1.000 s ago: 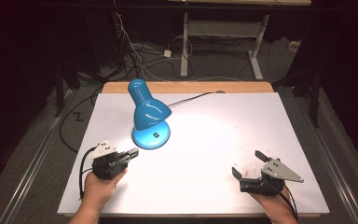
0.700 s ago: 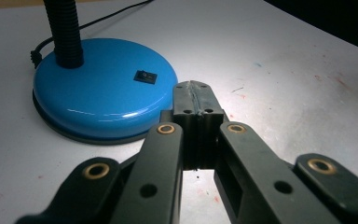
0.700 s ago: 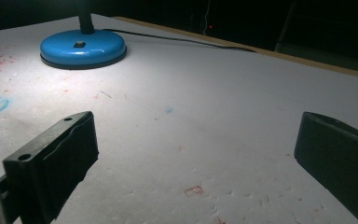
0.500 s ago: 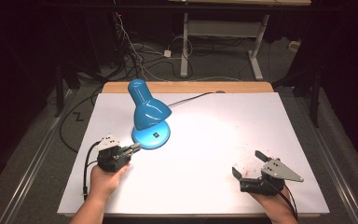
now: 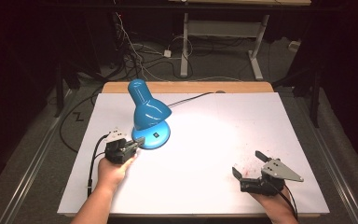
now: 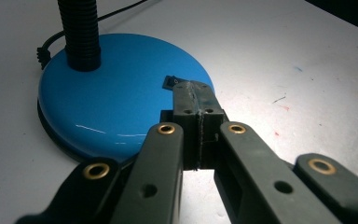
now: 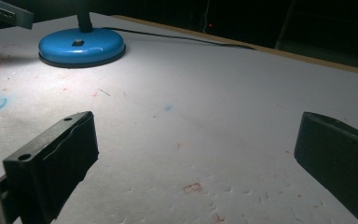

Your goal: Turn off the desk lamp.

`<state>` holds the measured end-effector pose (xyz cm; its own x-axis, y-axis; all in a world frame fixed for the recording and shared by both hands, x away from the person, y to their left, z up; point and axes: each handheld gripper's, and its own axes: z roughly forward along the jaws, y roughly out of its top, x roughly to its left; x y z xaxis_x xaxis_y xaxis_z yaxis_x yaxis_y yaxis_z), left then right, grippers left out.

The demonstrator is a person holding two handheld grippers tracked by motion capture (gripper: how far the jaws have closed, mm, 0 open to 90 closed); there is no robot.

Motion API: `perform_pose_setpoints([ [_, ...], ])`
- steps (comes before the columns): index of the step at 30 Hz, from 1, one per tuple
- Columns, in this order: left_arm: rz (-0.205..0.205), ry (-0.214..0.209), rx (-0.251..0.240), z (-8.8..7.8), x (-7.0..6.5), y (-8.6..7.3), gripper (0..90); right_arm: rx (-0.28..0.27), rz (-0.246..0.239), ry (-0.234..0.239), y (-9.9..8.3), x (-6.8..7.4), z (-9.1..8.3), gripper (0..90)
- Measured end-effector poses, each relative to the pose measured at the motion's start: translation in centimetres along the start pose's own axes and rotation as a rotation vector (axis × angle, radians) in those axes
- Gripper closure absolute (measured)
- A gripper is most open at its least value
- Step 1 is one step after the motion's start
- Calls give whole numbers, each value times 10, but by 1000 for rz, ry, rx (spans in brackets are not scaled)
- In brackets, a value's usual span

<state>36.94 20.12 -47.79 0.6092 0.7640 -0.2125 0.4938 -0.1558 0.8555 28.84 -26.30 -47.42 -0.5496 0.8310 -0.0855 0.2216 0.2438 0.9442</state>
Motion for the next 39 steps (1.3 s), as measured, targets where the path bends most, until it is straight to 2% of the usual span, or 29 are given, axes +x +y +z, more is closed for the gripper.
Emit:
perform_pose_setpoints([
  [4, 8, 6, 2, 8, 2, 3, 879, -2, 0, 0, 0, 0, 0, 3],
  [16, -5, -2, 9, 21, 6, 12, 879, 0, 1, 0, 0, 0, 0, 3],
  [18, -23, -12, -3, 23, 7, 13, 879, 0, 2, 0, 0, 0, 0, 3],
  [35, -57, -26, -1, 38, 12, 11, 879, 3, 2, -3, -1, 0, -1, 3],
  [39, -77, -39, -17, 38, 14, 13, 879, 3, 0, -5, -1, 0, -1, 3],
])
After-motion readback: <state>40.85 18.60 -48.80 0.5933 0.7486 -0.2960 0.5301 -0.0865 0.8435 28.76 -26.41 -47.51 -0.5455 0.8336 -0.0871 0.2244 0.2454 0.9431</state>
